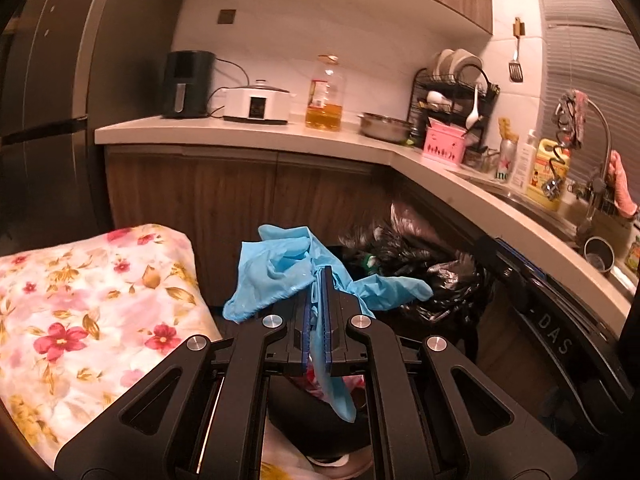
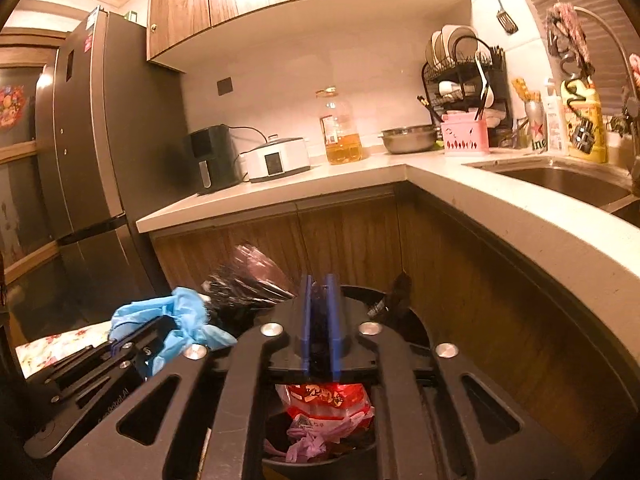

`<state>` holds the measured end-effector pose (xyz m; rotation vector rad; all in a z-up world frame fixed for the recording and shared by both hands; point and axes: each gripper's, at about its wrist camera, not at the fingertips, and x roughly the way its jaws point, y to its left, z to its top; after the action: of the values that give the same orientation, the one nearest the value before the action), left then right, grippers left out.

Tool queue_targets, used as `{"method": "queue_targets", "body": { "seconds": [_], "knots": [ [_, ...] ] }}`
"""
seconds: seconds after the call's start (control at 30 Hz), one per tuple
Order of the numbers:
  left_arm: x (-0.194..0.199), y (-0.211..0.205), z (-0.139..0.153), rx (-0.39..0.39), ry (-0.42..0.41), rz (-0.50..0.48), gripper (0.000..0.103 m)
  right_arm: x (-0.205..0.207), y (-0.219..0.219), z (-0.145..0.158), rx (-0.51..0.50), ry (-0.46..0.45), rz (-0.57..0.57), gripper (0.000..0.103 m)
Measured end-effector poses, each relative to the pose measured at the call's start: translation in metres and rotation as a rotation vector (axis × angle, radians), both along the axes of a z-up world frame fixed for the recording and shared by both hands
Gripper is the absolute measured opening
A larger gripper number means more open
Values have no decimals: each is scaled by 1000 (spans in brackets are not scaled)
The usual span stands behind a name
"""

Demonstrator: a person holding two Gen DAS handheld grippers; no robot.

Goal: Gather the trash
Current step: 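Open both tools to drop the blue glove and black bag into the bin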

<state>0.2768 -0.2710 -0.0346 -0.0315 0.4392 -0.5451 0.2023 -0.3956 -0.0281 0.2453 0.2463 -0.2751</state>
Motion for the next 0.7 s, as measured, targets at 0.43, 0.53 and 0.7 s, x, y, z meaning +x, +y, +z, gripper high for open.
{"method": "queue_targets", "body": {
  "seconds": [0.43, 0.53, 0.7],
  "knots": [
    [1, 29, -5, 10, 21, 93, 64, -7, 7, -2, -4, 38, -21, 61],
    [-15, 53, 0, 40, -11, 194, 74, -14, 20, 2, -15, 38, -4, 76],
    [-47, 95, 11, 76, -45, 321, 86, -32, 53, 9, -50, 52, 35, 88]
  ]
}}
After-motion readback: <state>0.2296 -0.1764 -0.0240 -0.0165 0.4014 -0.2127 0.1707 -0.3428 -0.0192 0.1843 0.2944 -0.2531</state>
